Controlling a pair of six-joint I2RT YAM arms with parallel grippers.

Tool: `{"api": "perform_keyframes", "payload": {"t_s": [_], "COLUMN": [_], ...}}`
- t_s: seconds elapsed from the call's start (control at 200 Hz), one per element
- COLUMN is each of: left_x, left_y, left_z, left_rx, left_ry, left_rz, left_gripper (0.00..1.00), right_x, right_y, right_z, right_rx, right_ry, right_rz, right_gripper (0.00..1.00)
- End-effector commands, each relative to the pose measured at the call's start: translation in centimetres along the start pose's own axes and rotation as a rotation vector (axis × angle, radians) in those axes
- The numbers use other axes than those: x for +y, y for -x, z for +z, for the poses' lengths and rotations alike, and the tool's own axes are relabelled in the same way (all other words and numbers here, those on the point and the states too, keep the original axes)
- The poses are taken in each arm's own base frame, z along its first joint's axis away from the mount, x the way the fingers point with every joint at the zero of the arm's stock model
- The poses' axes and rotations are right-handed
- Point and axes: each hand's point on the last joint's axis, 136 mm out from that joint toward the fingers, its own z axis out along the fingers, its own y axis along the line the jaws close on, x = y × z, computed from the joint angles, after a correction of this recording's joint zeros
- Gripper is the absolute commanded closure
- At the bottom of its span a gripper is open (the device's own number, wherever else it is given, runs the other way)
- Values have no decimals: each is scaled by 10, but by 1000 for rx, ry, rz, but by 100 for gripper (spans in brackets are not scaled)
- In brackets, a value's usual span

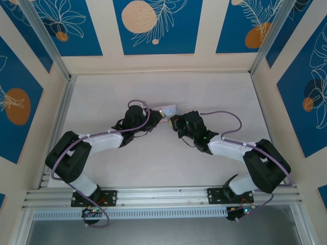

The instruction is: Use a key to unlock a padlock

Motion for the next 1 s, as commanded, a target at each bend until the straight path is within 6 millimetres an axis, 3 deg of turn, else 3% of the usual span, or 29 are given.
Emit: {"api": "perform_keyframes", "payload": {"t_s": [0.0,0.995], "left_x": [-25,-25], "left_y": [7,8], "left_z": [-9,-10], "left_rx": [-32,-39], "left_ry": [-73,-65], "left_rz": [21,23], "left_gripper": [100,100], "right_x": [14,-11], "right_y": [-2,1], "right_z": [3,-1], "right_rx": [-4,-20], "right_ry": [37,-18], "right_rz": [-2,20], "right_gripper": [100,100]}}
